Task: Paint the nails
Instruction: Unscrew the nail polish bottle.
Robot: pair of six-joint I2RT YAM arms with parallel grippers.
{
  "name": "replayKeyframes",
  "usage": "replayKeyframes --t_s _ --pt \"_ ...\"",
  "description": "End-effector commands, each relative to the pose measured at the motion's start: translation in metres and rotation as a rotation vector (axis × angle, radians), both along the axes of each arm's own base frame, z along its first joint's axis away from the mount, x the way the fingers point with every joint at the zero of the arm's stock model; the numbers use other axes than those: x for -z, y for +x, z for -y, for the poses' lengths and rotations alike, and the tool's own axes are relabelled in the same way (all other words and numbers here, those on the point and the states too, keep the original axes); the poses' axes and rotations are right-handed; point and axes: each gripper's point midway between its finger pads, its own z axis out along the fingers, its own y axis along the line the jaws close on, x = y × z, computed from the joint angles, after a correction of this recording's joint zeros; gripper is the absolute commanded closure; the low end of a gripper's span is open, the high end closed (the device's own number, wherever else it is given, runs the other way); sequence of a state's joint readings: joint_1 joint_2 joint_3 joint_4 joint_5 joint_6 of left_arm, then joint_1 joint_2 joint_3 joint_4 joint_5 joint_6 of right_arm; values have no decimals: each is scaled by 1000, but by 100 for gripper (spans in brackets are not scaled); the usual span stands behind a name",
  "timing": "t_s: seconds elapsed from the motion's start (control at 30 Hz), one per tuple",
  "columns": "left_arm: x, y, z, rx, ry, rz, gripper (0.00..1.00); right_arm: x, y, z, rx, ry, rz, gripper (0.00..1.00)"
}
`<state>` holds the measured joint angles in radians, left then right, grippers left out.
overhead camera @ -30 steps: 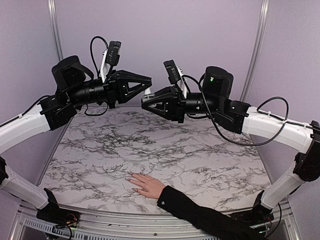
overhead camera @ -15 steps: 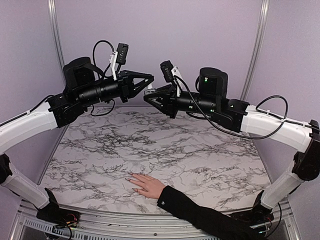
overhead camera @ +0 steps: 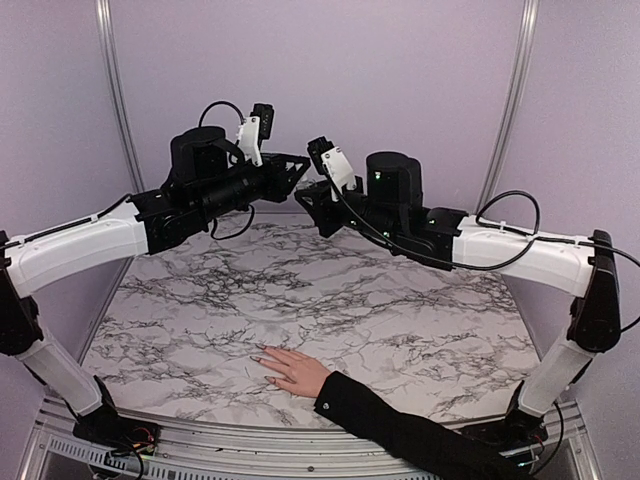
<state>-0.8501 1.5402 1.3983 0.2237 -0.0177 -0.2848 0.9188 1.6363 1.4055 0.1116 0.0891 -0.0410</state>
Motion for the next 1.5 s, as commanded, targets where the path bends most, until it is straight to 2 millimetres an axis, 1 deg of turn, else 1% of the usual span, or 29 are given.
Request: replayKeyframes --t_s 0.0,0.13,0.23,0.33,0.4,0.5,0.6,0.7,0.77,0.8,0.9,1.0,1.03,1.07,1.17,1.23,1.27,1.3,1.37,1.47 --pt "18 -9 25 8 19 -64 100 -29 26 9 172 89 100 100" --pt "28 2 25 -57 28 -79 100 -21 34 6 212 71 103 100" --pt "32 6 25 -78 36 -83 100 -15 39 4 235 53 100 100" --pt "35 9 22 -105 51 -93 100 -16 39 6 238 57 98 100" --pt "33 9 17 -115 58 -86 100 -16 36 6 225 60 95 100" --pt "25 6 13 -78 51 -74 99 -16 31 7 192 60 93 100" --pt "15 1 9 -18 42 -57 81 -20 23 6 140 53 99 100" --pt "2 -3 -3 25 28 -38 69 -22 12 4 72 49 100 100" --pt "-8 -8 -11 67 8 -18 61 -24 1 3 8 59 101 100" --pt "-17 -13 -17 92 -3 -1 56 -23 -5 2 -28 62 100 100" --pt "-29 -29 -28 176 -2 49 47 -21 -24 0 -148 81 81 100" --pt "-36 -56 -34 315 21 120 41 -24 -47 -1 -289 118 57 100" --pt "-37 -65 -36 362 30 139 40 -25 -56 -1 -344 129 51 100" --pt "-38 -74 -38 409 37 161 40 -25 -70 -4 -423 137 42 100" --pt "-41 -110 -42 594 43 226 40 -34 -104 -5 -620 172 23 100" --pt "-42 -128 -44 677 38 256 40 -39 -126 -5 -751 192 6 100" --pt "-44 -135 -45 709 28 276 40 -41 -134 -6 -799 199 -14 100" --pt "-46 -142 -46 741 21 288 41 -42 -141 -6 -845 202 -32 100" --pt "-47 -149 -45 784 18 297 41 -44 -151 -7 -911 207 -61 100" --pt "-47 -152 -45 809 19 306 41 -47 -159 -7 -969 212 -86 100"
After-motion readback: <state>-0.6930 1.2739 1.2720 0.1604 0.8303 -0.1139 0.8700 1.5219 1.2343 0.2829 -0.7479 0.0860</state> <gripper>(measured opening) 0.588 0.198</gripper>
